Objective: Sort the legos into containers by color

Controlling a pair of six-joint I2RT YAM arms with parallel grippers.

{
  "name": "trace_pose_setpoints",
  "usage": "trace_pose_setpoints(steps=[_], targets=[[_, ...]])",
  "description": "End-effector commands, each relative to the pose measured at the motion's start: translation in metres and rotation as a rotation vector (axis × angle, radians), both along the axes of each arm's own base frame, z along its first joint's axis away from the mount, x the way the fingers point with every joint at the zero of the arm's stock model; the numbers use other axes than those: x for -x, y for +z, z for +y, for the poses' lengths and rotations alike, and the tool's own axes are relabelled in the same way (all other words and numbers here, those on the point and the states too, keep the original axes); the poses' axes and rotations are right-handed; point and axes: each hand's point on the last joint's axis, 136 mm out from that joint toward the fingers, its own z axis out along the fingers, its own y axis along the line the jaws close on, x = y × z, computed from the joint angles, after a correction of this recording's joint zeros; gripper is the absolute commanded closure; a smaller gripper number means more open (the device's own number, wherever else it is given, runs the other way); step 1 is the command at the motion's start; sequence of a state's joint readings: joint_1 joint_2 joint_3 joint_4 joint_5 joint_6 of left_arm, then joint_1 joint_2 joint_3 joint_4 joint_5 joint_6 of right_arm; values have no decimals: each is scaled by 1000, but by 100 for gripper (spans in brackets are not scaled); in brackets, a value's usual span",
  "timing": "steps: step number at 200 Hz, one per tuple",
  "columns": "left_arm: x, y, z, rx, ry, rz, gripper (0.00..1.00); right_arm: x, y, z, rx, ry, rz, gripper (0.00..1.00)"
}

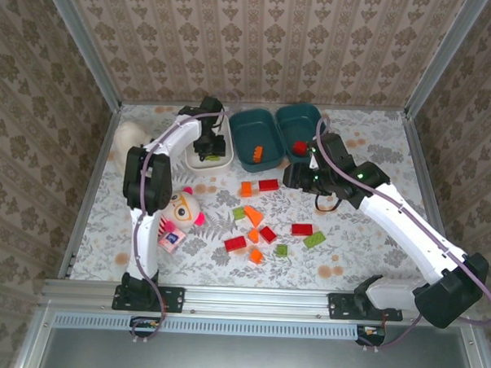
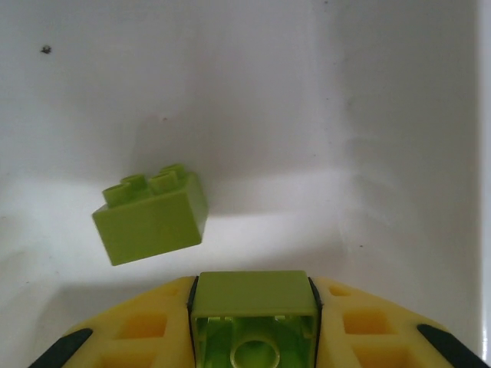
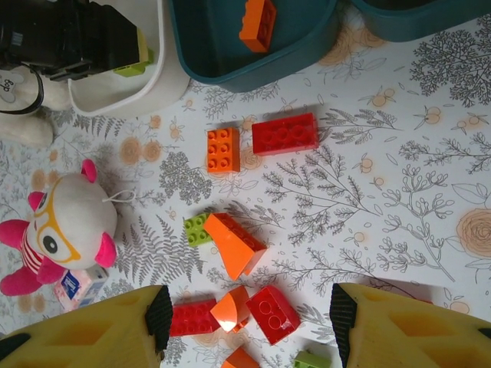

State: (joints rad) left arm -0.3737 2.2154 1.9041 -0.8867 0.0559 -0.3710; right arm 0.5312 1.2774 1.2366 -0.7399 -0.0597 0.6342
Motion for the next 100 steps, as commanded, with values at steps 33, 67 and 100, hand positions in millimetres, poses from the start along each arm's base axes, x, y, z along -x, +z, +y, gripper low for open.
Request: trace_pose_setpoints(steps=[33,67,100], targets=[[8,-16,-4,29,33,77,61,-1,-14,13,-4,40,75,40],[6,-1,-5,45,35,38,55,8,-42,32,61,141,171,39],[6,24,-5,66,56,-3,46,20,-72,63,187,339,233,39]])
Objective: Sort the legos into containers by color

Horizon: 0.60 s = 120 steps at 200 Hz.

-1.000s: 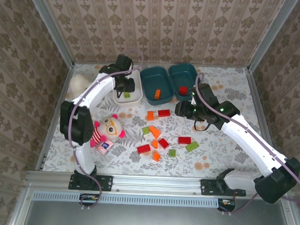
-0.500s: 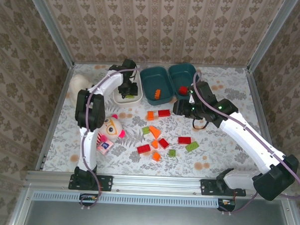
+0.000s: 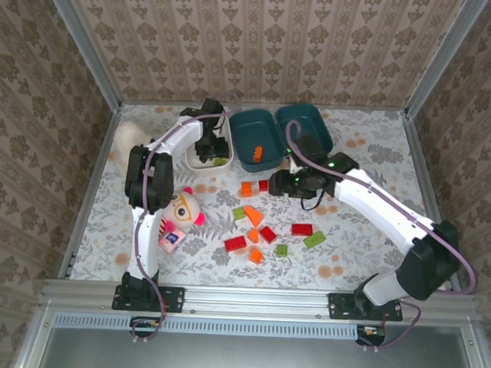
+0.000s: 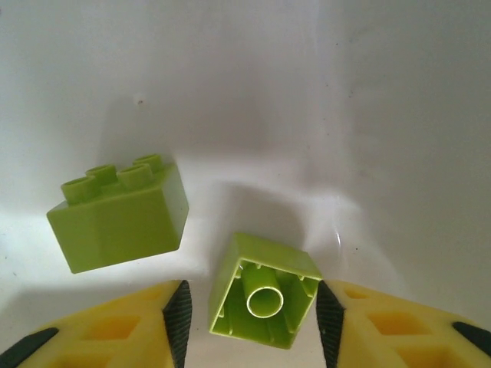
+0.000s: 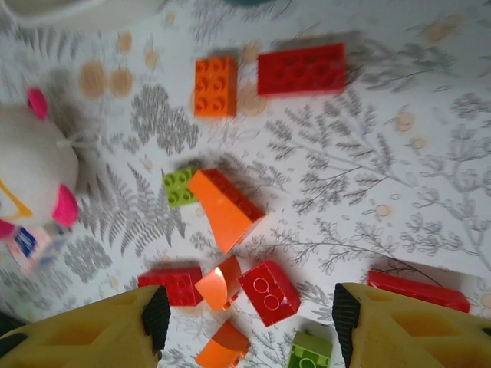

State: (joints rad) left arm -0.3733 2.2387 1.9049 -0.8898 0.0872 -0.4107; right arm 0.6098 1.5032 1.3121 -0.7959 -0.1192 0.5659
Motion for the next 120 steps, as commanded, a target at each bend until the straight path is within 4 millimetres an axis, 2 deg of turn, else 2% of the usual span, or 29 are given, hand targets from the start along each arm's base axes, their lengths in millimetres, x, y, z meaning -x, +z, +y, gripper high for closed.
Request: trace_pose_setpoints(steps=[1,30,64,80,120], targets=[[2,36,0,37,29,-48,45,16,-18,21,82,183,62,39],[9,78,10,67,99,-137,40,21,-47,49,187,370,99,39],[44,116,31,148,217,-217,38,16,-87,63,322,453,129,36],[67,123,39,176,249,-225,38,11,-100,64,371,451,140,36],[121,117,55,214,306,-197,38,3,-122,58,502,479,121,38]])
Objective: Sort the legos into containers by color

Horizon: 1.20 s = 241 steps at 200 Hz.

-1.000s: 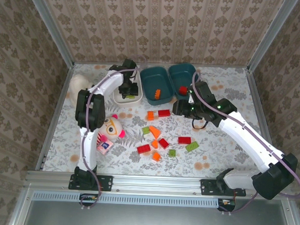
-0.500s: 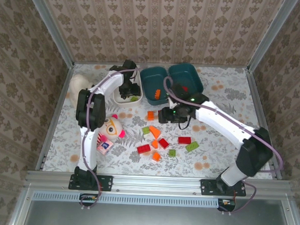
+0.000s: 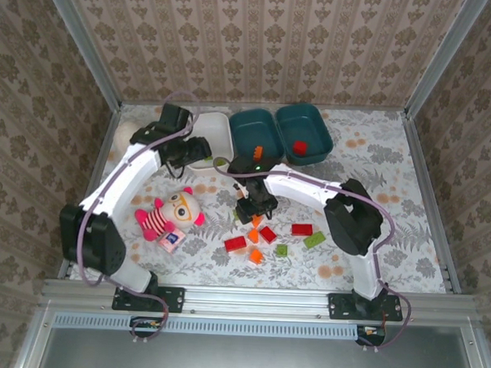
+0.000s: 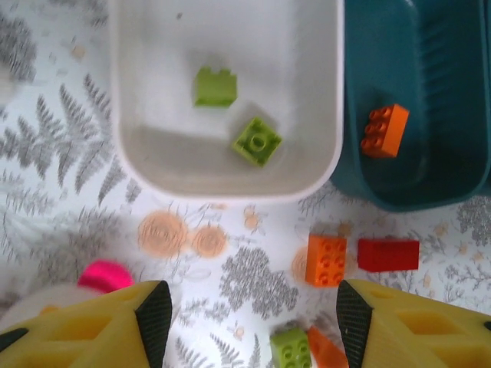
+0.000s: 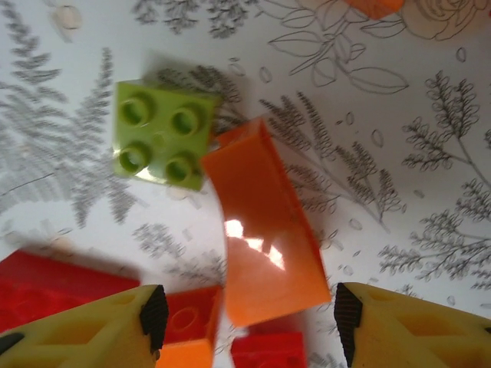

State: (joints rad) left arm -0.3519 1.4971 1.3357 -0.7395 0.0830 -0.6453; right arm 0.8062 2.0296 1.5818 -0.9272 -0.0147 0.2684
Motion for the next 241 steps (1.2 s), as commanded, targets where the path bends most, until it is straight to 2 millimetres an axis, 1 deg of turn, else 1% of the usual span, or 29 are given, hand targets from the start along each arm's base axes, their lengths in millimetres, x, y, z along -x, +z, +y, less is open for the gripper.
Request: trace_pose_setpoints(steps=[1,28,50,66,86,121,135,140,143,153,168,185,199,217,218,219,223,230,231,241], targets=[[22,-15,7,36,62,53,38,-7,-2,-11,106,51,-51,38],[42,-18,13,32,65,72,38,-11,-9,-10,128,79,-63,38],[50,-18,16,26,63,75,39,-13,-17,-10,140,80,-60,40],[53,-16,15,28,60,68,39,-12,-23,-7,136,82,-48,44],[57,-15,14,29,54,66,39,-13,-27,-4,128,76,-41,51],[66,-18,4,20,19,76,40,-15,-24,-3,120,56,-57,64],[72,-23,-4,6,-9,87,40,-18,-15,-5,115,36,-76,69],[73,-25,-4,0,-10,93,41,-19,-10,-7,110,24,-88,70],[79,-27,-13,-8,-42,97,41,-21,-6,-8,108,15,-96,71],[86,-32,-21,-30,-82,103,41,-25,8,-14,92,-18,-126,73],[97,-38,-32,-63,-132,104,41,-34,35,-27,61,-83,-178,75],[107,-41,-40,-77,-173,91,41,-51,69,-39,6,-164,-246,77],[114,-43,-47,-68,-202,80,41,-71,91,-46,-41,-237,-294,78],[119,-47,-49,-62,-216,79,41,-104,107,-48,-66,-312,-336,80],[119,-47,-49,-62,-216,79,41,-108,111,-47,-74,-317,-346,80],[119,-47,-49,-62,-217,79,41,-108,108,-48,-67,-322,-339,80],[120,-47,-49,-61,-218,79,41,-117,116,-47,-78,-337,-356,80],[120,-46,-49,-62,-220,79,41,-131,117,-46,-79,-365,-364,80],[120,-46,-49,-62,-220,79,41,-132,113,-47,-72,-369,-357,80],[120,-44,-49,-61,-223,70,41,-151,115,-47,-75,-405,-378,80]])
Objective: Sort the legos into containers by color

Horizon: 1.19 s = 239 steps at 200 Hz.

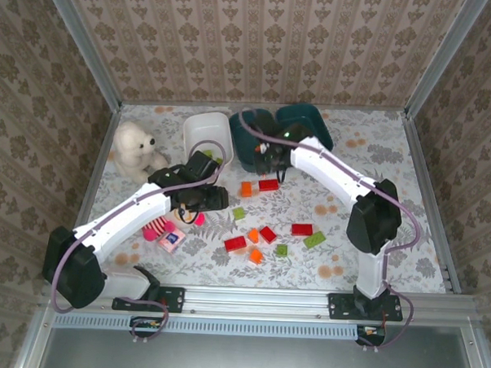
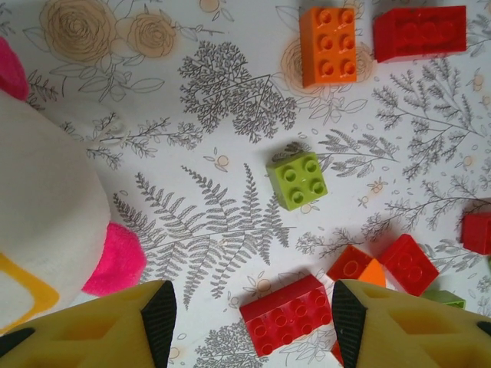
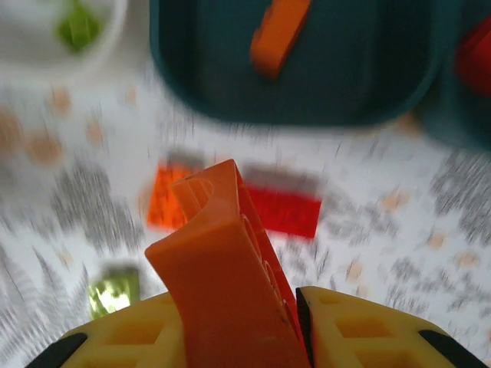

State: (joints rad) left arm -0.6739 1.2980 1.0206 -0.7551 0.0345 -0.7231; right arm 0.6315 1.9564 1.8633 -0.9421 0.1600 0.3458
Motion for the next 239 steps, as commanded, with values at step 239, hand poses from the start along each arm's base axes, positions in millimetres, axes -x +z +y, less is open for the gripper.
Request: trace_pose_setpoints(steps=[239], targets=[[5,20,-12,61,-147,-80,41,-120,18,-23,-24,-270,-150,44]])
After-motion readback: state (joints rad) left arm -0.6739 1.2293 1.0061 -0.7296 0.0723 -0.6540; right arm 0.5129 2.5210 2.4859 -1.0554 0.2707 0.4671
